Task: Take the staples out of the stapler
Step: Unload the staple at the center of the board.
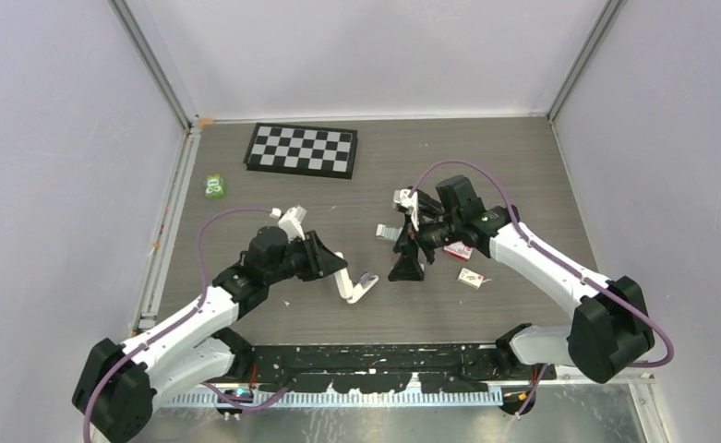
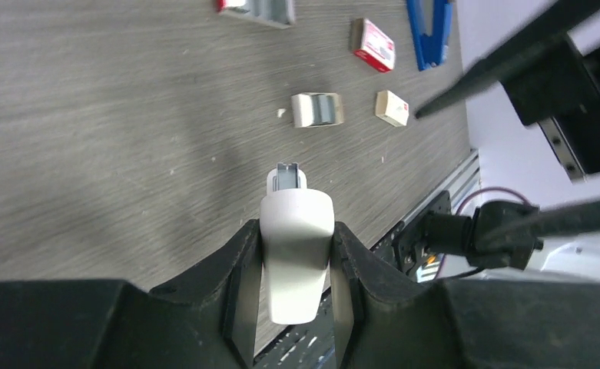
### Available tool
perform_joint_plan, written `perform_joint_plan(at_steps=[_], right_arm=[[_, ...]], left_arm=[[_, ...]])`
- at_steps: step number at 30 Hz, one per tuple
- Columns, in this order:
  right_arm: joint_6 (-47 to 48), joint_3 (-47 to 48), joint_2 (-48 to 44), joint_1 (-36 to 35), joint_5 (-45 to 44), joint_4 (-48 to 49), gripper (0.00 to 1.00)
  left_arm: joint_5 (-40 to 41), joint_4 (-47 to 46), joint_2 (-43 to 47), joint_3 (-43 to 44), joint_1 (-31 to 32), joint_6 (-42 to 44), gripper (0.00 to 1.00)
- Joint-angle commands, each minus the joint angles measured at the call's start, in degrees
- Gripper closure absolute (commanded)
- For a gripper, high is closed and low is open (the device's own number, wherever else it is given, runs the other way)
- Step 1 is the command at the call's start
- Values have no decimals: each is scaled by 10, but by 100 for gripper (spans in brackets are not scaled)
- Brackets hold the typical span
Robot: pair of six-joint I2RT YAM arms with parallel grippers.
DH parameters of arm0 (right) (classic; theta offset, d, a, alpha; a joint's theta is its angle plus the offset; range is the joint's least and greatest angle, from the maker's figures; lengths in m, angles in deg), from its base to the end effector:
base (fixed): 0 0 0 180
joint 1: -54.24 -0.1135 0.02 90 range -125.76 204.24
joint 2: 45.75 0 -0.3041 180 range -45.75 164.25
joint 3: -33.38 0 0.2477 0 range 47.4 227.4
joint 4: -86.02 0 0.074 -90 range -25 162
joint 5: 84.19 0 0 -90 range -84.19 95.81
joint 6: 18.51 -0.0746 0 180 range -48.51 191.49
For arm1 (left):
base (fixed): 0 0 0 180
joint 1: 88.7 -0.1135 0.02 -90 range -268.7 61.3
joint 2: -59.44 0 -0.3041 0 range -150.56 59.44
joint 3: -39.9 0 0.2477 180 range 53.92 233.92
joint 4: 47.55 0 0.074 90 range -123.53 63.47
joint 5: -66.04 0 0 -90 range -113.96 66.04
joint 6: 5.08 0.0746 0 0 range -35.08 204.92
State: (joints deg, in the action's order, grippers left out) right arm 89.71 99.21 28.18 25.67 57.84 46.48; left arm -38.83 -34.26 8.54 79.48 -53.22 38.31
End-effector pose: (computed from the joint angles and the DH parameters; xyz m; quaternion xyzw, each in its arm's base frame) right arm 0.2018 0.1769 0.2822 -0.4782 0.7062 0.4366 0.2865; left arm 0.1549 -0.1340 0.2400 -0.0114 0.8373 -0.4338 0.3325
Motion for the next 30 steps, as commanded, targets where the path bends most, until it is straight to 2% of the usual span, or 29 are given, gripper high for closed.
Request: perform_joint_plan(at_steps=[1, 5, 8, 12, 16, 18, 20, 24, 27, 28, 29, 30], right_arm=[[58, 5, -9, -15, -14, -23, 4], [75, 1, -5, -31, -59, -22, 4], [150, -21, -17, -83, -124, -24, 4], [239, -46, -13, -135, -145, -24, 2], [262, -46, 6, -172, -176, -13, 0], [205, -25, 18, -173, -165, 0, 0], [104, 13, 32, -168, -142, 12, 0], [-153, 61, 66, -123, -48, 81, 0], [-384, -31, 64, -36, 3, 304, 1], [-424, -57, 59, -20, 11, 374, 1], [-407, -69, 51, -14, 15, 386, 1], [-348, -66, 41, -20, 21, 350, 1]], left_arm=[[-22, 34, -44, 16, -24, -127, 100], [-27, 54, -100, 26, -38, -159, 100], [-25, 59, -126, 34, -40, -173, 100], [-13, 71, -127, 40, -46, -182, 100], [-36, 73, -113, 45, -51, -142, 100], [-70, 76, -103, 52, -51, -106, 100], [-117, 46, -84, 46, -51, -72, 100], [-146, -60, -30, 0, -51, -68, 100], [-112, -83, 7, -24, -52, -93, 100], [-101, -86, 16, -31, -52, -103, 100], [-91, -86, 24, -37, -52, -117, 100], [-85, -87, 28, -40, -52, -130, 100]])
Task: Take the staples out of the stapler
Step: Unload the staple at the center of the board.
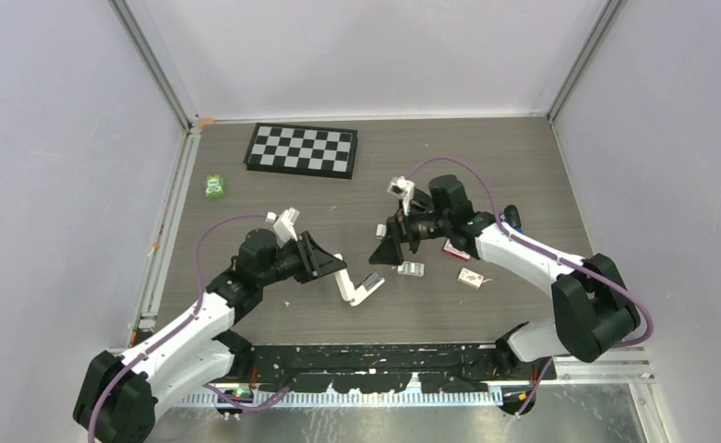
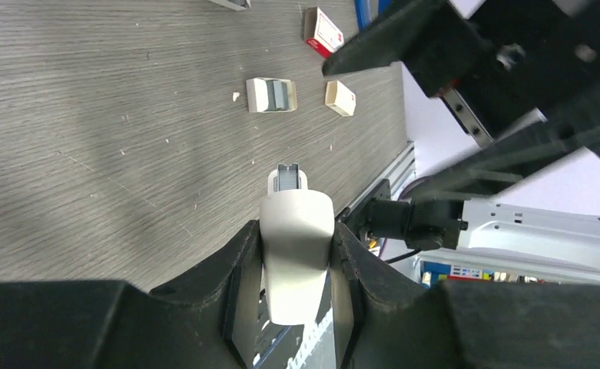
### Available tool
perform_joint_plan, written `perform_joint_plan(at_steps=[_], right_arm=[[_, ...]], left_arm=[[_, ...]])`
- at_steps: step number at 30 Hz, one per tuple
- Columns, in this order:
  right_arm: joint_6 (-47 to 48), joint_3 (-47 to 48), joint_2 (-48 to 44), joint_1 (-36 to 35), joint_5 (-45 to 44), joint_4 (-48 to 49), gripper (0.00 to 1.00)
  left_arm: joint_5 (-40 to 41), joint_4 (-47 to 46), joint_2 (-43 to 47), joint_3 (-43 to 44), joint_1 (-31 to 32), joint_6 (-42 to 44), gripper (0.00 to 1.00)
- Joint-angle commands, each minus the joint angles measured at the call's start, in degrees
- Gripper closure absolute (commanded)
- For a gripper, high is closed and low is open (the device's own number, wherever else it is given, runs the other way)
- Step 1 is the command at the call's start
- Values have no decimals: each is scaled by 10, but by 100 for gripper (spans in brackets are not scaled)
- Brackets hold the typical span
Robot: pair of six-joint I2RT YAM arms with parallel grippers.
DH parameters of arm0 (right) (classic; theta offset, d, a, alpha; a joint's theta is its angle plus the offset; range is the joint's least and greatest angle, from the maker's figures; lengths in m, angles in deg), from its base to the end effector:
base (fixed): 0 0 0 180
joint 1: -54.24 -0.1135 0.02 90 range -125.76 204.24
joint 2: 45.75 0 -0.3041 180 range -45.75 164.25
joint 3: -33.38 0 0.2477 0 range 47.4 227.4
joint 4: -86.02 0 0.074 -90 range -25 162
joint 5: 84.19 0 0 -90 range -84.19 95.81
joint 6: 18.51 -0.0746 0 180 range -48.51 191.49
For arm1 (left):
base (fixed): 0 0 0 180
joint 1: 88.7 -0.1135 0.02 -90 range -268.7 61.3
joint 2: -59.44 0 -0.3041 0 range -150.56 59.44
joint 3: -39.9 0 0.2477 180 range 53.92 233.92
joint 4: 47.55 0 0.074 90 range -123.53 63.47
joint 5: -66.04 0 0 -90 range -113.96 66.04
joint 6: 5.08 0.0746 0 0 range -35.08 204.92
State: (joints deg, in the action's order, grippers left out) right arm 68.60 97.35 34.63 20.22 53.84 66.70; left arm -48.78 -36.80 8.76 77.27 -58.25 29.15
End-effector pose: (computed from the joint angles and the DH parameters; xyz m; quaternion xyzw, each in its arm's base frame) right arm 0.2237 0.2179 0.2710 -0.3969 0.7333 0.4754 0.2805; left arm 0.1546 -0.1272 0.2340 -0.0655 0.8251 -0.4948 0.2648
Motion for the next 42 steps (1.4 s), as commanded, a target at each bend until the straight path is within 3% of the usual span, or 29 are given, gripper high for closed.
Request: perform_joint_plan(at_steps=[1, 3, 5, 8, 11, 19, 31, 38, 42], right_arm=[[-55, -41, -35, 23, 67, 96, 0], [85, -30, -51, -5, 57, -3, 0], [119, -28, -53, -17, 54, -22, 1], [96, -22, -25, -14, 43, -19, 0], [17, -8, 29, -2, 29, 0, 0], [-60, -24, 65, -2, 62, 50, 2], [-88, -10, 140, -32, 89, 59, 35], [-71, 19, 181, -40, 72, -13, 46], [-74, 30, 199, -49, 47, -32, 47]], left_arm=[[16, -60, 26, -19, -1, -53, 100], [4, -57, 17, -13, -2, -64, 100], [-23, -54, 2, 0, -3, -61, 100], [-62, -42, -17, 19, -7, -39, 100], [-80, -35, -25, 29, -9, -25, 100], [-71, -59, -9, -5, -38, -64, 100], [-83, -236, -80, -87, -92, -208, 100], [4, -94, -64, -82, -125, -234, 100], [38, -17, -59, -65, -125, -234, 100]])
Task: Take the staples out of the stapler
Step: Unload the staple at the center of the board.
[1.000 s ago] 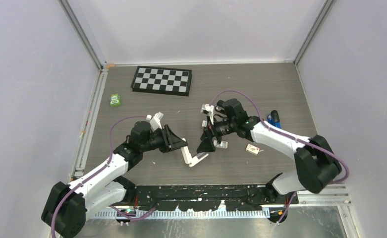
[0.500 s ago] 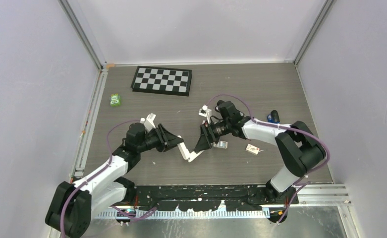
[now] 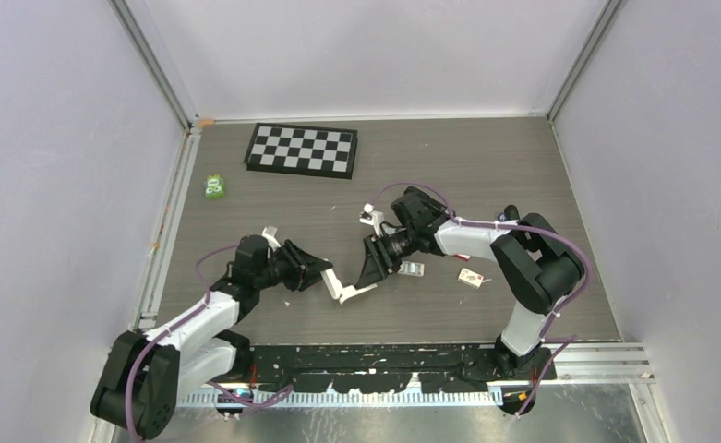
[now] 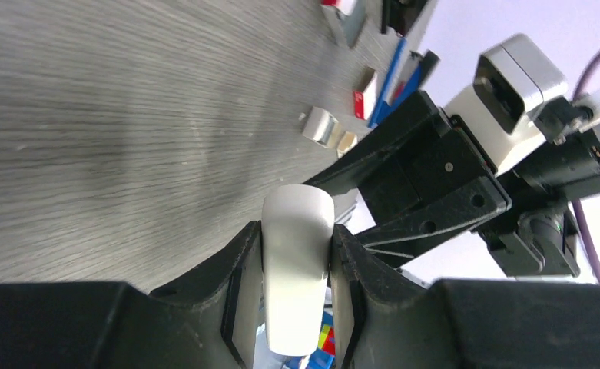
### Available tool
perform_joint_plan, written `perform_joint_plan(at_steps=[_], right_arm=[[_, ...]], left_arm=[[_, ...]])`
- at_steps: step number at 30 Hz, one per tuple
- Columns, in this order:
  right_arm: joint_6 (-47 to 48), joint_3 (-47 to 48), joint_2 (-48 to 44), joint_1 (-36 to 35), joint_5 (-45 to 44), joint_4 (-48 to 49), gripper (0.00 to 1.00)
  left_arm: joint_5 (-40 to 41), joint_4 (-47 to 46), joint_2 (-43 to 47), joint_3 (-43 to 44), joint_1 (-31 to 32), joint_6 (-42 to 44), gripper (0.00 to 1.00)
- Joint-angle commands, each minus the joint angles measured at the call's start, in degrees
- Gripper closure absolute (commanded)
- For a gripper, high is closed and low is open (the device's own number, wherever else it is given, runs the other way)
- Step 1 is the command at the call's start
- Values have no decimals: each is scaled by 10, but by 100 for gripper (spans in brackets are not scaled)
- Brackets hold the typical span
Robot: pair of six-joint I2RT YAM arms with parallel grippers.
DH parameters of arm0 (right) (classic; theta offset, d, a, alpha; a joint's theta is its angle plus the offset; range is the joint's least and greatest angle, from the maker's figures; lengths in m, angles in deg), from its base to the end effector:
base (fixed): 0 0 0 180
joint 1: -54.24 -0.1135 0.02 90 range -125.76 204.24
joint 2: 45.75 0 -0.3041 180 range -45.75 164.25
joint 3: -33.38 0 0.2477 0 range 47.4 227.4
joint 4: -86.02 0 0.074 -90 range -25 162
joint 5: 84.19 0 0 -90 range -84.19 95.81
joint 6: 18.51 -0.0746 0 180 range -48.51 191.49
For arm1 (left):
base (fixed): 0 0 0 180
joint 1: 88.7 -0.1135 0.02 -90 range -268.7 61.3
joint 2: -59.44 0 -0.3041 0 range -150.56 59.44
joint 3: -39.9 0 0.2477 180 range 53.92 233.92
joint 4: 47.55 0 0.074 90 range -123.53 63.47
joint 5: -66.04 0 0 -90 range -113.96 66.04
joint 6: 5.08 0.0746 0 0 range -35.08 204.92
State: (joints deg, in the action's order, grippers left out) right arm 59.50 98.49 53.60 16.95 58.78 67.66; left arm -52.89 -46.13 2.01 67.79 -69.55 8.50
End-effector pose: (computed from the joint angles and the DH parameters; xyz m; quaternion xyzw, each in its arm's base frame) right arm 0.2395 0.2573 0.1797 -0.3252 0.7959 0.5036 0.0847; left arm 0.1688 -0.0968 0.1760 -0.2958 0.7985 -0.4994 0.1596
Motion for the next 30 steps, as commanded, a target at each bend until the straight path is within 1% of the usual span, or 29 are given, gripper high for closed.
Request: perform_joint_plan(at_steps=[1, 5, 9, 12, 14, 17, 19, 22, 24, 28, 30], right_arm=[[19, 23, 15, -18, -9, -49, 47], [36, 40, 36, -25, -20, -83, 46], [50, 45, 35, -27, -31, -97, 44], [71, 53, 31, -27, -37, -118, 41], [82, 57, 23, -27, -37, -125, 36], [103, 61, 5, -27, -32, -139, 34], [126, 68, -7, -28, -29, -158, 34], [192, 89, -30, -28, -12, -216, 32], [239, 109, -46, -28, 1, -266, 29], [351, 150, -81, -25, 18, -374, 26], [405, 167, -99, -23, 16, -427, 26]], left_arm=[[86, 88, 4, 33, -12, -30, 100], [101, 91, -29, 28, -12, -50, 100], [106, 71, -60, 24, -12, -60, 100], [116, 71, -68, 26, -12, -61, 100], [120, 79, -69, 30, -12, -57, 100], [118, 87, -63, 38, -12, -37, 100], [113, 97, -43, 44, -12, -13, 100], [89, 101, 1, 47, -12, 25, 100], [56, 106, 32, 52, -12, 58, 100], [-5, 113, 100, 54, -12, 85, 100], [-14, 124, 133, 60, -12, 98, 100]])
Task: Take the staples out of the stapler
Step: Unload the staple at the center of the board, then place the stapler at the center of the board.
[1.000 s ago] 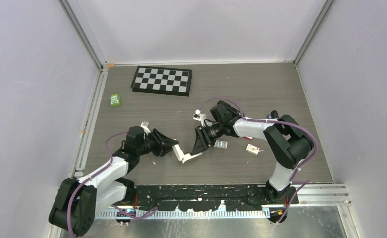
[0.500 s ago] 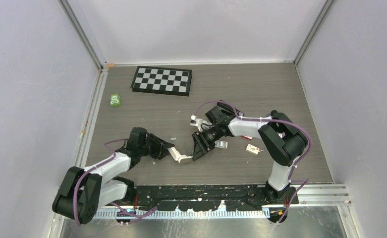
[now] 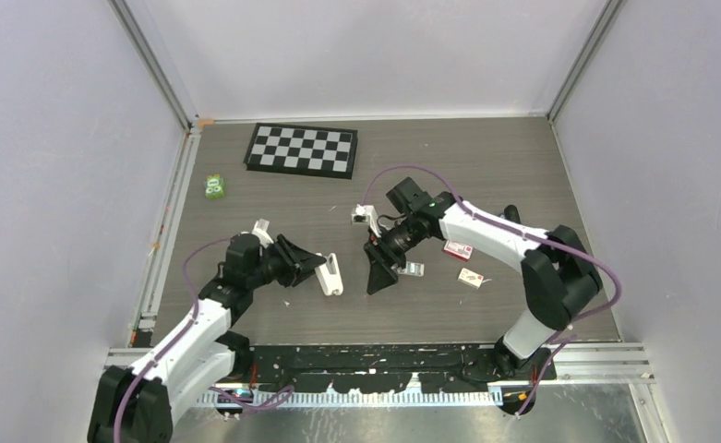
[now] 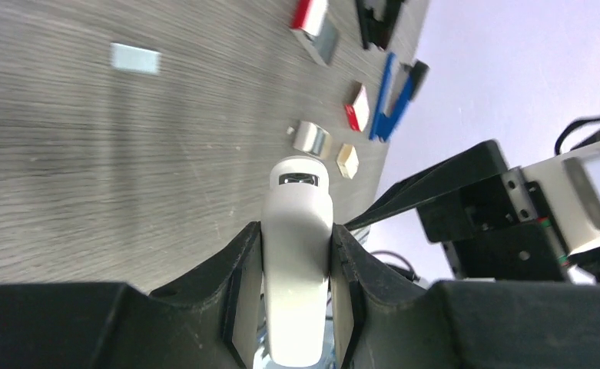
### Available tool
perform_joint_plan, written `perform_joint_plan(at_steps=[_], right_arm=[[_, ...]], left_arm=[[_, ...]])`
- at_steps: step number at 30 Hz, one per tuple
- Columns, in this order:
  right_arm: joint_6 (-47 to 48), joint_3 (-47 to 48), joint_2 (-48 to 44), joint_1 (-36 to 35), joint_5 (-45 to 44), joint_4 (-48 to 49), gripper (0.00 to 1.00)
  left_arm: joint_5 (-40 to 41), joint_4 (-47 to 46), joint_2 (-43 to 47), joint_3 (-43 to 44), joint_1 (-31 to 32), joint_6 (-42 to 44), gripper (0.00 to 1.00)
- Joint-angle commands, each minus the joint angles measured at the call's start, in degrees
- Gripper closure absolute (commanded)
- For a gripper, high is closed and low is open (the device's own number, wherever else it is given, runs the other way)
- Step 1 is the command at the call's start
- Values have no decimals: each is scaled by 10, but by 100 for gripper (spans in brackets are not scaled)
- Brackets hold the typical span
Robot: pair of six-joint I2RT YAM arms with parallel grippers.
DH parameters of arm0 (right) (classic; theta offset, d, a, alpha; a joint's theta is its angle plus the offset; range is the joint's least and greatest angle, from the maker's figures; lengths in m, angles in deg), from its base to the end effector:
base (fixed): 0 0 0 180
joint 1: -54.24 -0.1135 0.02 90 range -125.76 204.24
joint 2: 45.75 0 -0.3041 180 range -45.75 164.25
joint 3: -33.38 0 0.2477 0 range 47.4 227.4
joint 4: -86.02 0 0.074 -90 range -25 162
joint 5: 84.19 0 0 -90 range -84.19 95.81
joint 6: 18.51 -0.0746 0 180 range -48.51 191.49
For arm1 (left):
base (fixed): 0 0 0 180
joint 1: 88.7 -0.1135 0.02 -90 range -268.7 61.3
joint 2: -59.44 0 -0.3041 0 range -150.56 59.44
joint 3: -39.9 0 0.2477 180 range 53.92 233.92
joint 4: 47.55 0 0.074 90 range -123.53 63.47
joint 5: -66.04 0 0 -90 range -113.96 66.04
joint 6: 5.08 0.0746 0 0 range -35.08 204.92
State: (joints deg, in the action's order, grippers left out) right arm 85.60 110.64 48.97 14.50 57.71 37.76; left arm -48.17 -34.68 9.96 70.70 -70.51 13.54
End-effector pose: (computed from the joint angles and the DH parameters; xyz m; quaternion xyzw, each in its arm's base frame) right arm 0.2167 0.2565 0.2328 -0.4801 0.7421 0.4591 0.0895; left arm 0.1597 -0.0847 0.1910 -0.2905 0.8089 -0.4662 0.2099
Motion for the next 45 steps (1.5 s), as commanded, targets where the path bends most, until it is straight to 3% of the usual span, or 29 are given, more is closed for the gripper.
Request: perform_joint_plan(at_steps=[1, 5, 10, 14, 17, 22, 28, 45], right_arm=[[165, 52, -62, 3, 24, -149, 25], [196, 62, -110, 15, -18, -180, 24], [201, 34, -180, 41, -69, -157, 22], [197, 16, -218, 56, -84, -136, 22], [196, 13, -226, 57, -82, -132, 22], [193, 9, -223, 57, -77, -128, 22], [190, 5, -232, 57, -78, -124, 22], [182, 0, -244, 57, -74, -116, 21]], left_arm=[[-64, 21, 68, 35, -3, 57, 100], [-28, 95, 109, 77, -3, 134, 100], [124, 227, 101, 149, -4, 274, 100], [148, 191, 72, 157, -4, 365, 100], [220, 181, 41, 175, -3, 398, 100], [384, 208, -85, 267, -4, 470, 100], [498, 250, -244, 380, -27, 583, 100], [422, 233, -398, 424, -278, 570, 100]])
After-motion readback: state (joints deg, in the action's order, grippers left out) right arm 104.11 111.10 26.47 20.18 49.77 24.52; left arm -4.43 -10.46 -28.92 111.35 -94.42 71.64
